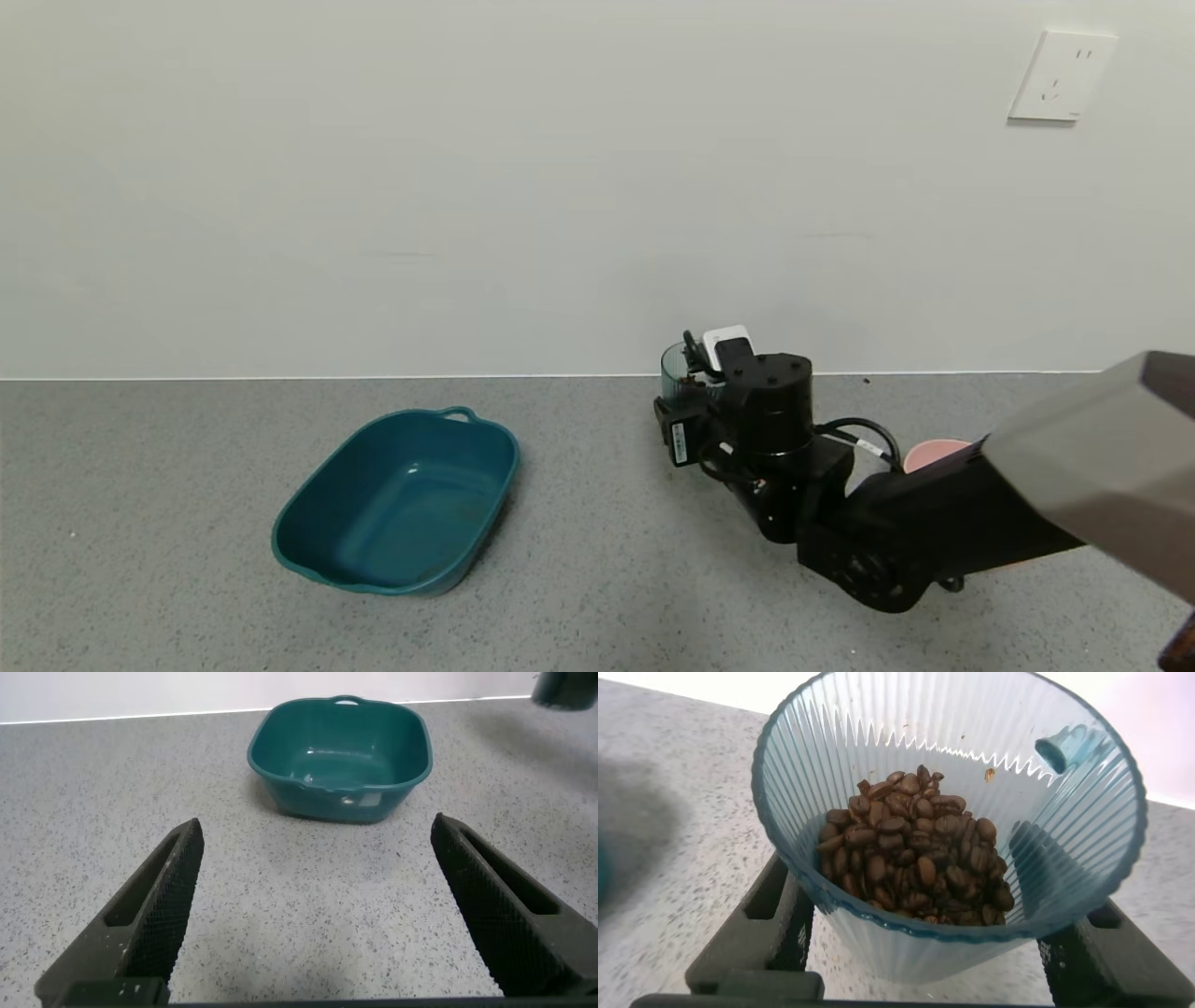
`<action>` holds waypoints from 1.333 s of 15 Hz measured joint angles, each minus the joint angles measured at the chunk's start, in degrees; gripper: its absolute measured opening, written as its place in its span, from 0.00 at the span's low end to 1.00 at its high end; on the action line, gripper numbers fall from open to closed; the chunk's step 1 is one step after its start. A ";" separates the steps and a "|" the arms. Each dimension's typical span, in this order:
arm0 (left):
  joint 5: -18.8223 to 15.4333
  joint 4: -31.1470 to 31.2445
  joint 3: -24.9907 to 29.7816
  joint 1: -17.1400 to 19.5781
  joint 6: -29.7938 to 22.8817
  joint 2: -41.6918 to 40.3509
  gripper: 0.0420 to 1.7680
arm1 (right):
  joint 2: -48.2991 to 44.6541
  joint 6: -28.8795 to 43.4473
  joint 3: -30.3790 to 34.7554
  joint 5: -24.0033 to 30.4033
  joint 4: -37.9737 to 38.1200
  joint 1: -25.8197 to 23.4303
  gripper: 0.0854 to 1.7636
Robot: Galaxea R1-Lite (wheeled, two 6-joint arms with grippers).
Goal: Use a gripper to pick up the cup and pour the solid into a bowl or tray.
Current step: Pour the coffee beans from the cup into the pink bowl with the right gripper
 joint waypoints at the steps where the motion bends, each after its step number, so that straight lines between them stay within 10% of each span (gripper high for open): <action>1: 0.00 0.02 0.00 0.00 0.02 0.00 0.99 | -2.65 0.00 0.20 1.50 2.40 -0.71 0.76; 8: 0.00 0.02 0.00 0.00 0.02 0.00 0.99 | -19.93 -6.66 3.95 11.36 15.02 -10.53 0.76; 20: 0.00 0.00 0.00 0.00 0.02 0.00 0.99 | -32.15 -25.58 19.30 27.28 15.41 -36.13 0.76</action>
